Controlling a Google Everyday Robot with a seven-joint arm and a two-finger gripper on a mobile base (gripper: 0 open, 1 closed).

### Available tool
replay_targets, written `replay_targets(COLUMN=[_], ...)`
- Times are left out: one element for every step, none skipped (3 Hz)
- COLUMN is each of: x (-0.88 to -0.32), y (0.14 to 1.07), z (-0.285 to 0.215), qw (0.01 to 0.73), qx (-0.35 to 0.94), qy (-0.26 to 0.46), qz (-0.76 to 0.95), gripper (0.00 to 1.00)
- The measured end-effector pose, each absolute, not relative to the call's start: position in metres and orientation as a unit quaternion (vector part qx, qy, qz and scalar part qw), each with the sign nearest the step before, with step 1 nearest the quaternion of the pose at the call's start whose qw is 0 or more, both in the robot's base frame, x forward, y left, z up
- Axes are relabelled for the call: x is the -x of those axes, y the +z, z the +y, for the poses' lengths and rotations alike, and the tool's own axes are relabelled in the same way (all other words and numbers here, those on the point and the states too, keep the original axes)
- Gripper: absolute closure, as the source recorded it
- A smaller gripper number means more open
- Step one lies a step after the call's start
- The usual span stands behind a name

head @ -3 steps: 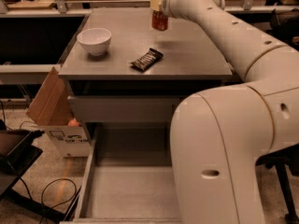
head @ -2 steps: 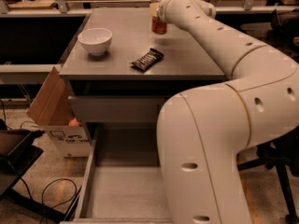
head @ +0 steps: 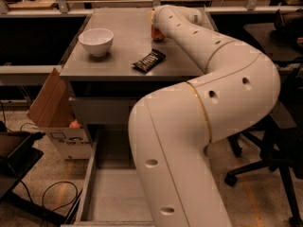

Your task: Pick coke can from middle drawer and place on counter

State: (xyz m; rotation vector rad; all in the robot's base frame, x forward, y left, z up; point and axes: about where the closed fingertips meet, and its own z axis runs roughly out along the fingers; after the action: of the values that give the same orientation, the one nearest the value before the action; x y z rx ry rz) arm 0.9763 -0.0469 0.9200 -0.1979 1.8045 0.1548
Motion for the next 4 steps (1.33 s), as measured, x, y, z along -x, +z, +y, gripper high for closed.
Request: replay_targets(x=[-0.9767,-0.9772,-0.9775,-0.9779], y=[0.9223,0.9206,0.9189,0.9173], z=[-0.0495,-0.047,-0.0453,-0.0438], qw=[0.614,0.613,0.613,0.612], qx=[0.087,0.088,0.088,0.089], qy=[0.06,0.061,0.062,0.062], qz=[0.782,0.783,0.783,0.784], gripper=[0.86,0.63,0.39,0.16])
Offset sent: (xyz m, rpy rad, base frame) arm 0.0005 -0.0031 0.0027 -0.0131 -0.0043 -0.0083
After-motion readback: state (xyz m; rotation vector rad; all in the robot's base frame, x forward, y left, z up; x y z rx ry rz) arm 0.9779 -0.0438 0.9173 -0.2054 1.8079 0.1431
